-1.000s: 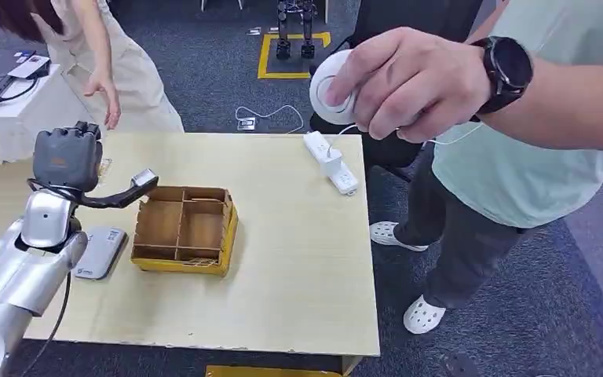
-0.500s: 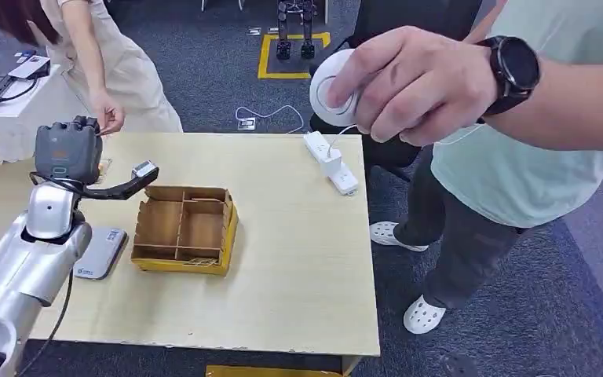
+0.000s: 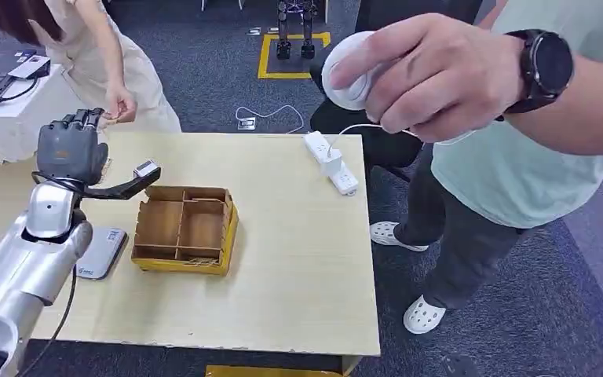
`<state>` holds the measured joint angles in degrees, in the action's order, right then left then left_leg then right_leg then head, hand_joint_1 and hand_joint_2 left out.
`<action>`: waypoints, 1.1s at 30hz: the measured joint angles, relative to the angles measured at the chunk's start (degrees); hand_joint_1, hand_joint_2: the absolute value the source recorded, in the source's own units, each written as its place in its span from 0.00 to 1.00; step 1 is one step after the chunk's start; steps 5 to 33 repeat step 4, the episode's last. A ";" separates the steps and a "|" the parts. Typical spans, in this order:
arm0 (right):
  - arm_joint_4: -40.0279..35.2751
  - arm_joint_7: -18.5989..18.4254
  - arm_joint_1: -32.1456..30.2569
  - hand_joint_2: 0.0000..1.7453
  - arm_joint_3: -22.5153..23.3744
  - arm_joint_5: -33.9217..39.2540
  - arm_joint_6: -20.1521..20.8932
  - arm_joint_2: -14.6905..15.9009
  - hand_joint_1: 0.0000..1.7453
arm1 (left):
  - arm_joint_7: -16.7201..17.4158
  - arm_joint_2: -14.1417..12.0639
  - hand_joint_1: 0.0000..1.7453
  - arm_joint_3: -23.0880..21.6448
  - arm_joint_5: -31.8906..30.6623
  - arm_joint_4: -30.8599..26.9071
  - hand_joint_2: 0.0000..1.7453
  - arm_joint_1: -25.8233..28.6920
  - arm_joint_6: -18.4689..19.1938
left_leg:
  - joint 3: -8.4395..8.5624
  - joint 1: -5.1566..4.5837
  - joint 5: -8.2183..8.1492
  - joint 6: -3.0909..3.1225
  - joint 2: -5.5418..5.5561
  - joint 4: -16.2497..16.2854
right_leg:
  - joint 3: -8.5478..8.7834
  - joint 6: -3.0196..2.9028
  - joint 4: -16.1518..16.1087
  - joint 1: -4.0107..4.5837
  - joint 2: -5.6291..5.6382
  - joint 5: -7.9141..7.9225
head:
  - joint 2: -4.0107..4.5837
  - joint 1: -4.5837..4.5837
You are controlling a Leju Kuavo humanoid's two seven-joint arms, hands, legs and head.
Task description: Pass the card to the sensor for recognition and then transmit it.
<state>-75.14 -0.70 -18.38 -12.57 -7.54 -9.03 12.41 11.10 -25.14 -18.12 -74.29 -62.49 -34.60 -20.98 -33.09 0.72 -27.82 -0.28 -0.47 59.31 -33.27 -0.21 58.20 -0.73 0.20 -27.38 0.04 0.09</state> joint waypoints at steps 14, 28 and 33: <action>-0.02 -0.09 -0.06 1.00 -0.07 0.17 -0.13 0.02 0.00 | -2.49 0.13 0.00 0.24 4.00 0.00 1.00 0.00 0.04 | 0.01 0.01 0.01 0.00 0.00 0.00 | 0.00 -0.01 0.01 0.00 0.00 0.01 | 0.00 0.00; -0.02 -0.09 -0.06 1.00 -0.07 0.17 -0.13 0.02 0.00 | -2.49 0.13 0.00 0.24 4.00 0.00 1.00 0.00 0.04 | 0.01 0.01 0.01 0.00 0.00 0.00 | 0.00 -0.01 0.01 0.00 0.00 0.01 | 0.00 0.00; -0.02 -0.09 -0.06 1.00 -0.07 0.17 -0.13 0.02 0.00 | -2.49 0.13 0.00 0.24 4.00 0.00 1.00 0.00 0.04 | 0.01 0.01 0.01 0.00 0.00 0.00 | 0.00 -0.01 0.01 0.00 0.00 0.01 | 0.00 0.00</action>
